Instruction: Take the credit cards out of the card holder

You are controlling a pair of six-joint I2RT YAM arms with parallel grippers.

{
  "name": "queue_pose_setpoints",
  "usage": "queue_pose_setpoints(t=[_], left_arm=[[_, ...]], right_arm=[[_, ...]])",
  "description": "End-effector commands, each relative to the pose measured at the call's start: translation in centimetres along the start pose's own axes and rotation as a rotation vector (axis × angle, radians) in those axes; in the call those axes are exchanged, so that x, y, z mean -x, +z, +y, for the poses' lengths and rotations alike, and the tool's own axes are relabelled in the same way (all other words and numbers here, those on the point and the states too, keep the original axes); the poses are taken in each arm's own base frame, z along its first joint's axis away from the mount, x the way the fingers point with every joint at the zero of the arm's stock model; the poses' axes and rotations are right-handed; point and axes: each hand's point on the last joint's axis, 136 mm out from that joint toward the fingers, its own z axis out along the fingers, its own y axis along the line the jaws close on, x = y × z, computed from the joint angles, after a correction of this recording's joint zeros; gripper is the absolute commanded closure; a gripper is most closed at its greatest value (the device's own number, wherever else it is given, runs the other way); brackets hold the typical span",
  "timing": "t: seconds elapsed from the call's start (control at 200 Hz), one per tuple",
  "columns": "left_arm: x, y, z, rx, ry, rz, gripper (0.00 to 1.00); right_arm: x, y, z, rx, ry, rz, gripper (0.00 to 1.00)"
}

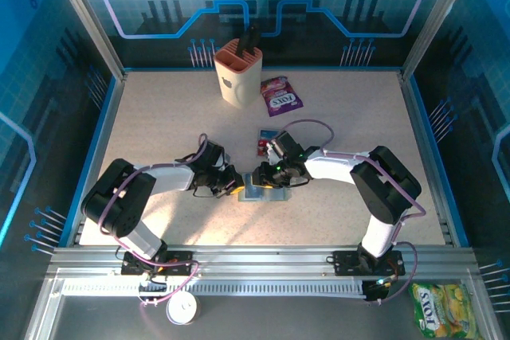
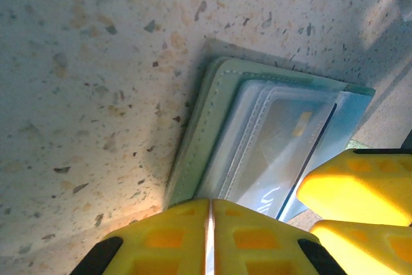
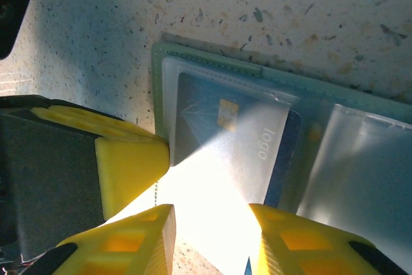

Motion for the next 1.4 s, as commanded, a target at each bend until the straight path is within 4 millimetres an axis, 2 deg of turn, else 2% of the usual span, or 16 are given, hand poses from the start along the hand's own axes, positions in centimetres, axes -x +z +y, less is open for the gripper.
queue_pose_setpoints(t=[0.0,0.525,1.131,1.396], left_arm=[[-0.2,0.1,0.8,0.028,-0.010,0.022,0.88],[0.0,-0.1,0.1,0.018,-0.001,0.015,0.88],[0.7,-1.9,-2.6,-0.024,0.032,-0.018,0.85],[0.5,-1.6,-3.8,-0.077,0.032,0.003,0.86]], right_arm=[[-0.2,0.2,-0.3,-0.020,0.016,0.014,0.64],[-0.6,0.5,-2.1,-0.042,0.043,0.036,0.64],[-0.6,-0.9,-2.1,-0.056,0.022,0.016,0.64],[-0.7,-1.2,-2.2,-0.058,0.018,0.013,0.64]])
